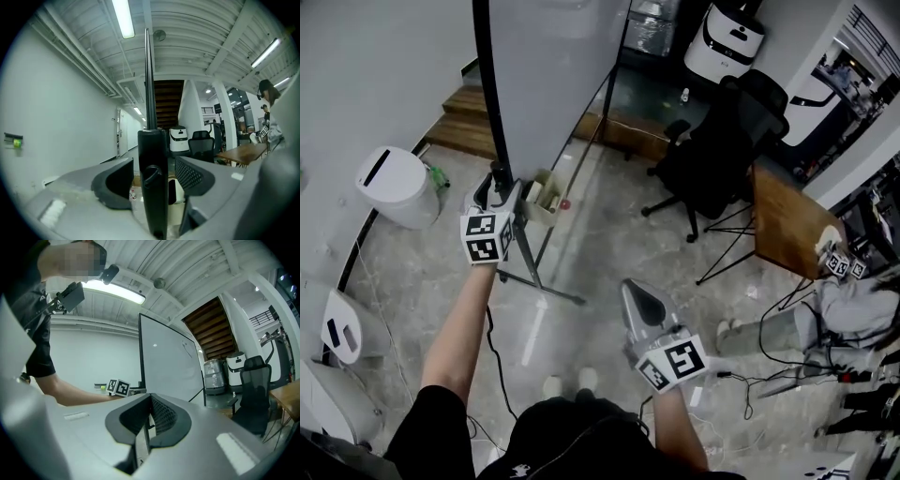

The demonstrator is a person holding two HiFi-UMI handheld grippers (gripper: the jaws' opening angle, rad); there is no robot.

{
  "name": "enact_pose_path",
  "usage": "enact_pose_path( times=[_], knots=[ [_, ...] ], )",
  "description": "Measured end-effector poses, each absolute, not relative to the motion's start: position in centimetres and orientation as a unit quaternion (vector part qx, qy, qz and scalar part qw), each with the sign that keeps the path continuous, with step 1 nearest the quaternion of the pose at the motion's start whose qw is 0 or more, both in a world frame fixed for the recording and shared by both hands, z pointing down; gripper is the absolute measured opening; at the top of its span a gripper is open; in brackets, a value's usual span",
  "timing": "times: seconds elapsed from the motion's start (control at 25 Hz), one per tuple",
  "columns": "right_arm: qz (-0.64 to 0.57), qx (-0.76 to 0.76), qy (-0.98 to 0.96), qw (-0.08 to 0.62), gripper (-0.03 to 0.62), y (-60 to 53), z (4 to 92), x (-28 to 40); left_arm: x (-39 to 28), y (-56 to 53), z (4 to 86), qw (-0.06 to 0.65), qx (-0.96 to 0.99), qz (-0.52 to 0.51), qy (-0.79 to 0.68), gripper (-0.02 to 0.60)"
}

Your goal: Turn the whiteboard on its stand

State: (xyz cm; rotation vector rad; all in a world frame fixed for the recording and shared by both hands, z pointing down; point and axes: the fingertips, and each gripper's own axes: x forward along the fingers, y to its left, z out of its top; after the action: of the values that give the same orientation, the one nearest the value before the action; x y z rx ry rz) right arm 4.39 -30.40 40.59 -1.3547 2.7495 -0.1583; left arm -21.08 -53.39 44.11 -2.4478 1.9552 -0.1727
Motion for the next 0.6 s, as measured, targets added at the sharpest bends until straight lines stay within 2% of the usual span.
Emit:
enact_pose_path(
  times=[0.36,0.6],
  knots=[
    [-0.054,-0.461,0.886,0.028,0.005,-30.2,41.0,5.4,-21.5,-55.7,45.1,-0.015,-0.778,-0.055,0.625,0.27],
    [-0.057,-0.472,0.879,0.03,0.005,-30.0,41.0,5.8,-20.9,-55.7,45.1,-0.016,-0.787,-0.054,0.615,0.189]
  ],
)
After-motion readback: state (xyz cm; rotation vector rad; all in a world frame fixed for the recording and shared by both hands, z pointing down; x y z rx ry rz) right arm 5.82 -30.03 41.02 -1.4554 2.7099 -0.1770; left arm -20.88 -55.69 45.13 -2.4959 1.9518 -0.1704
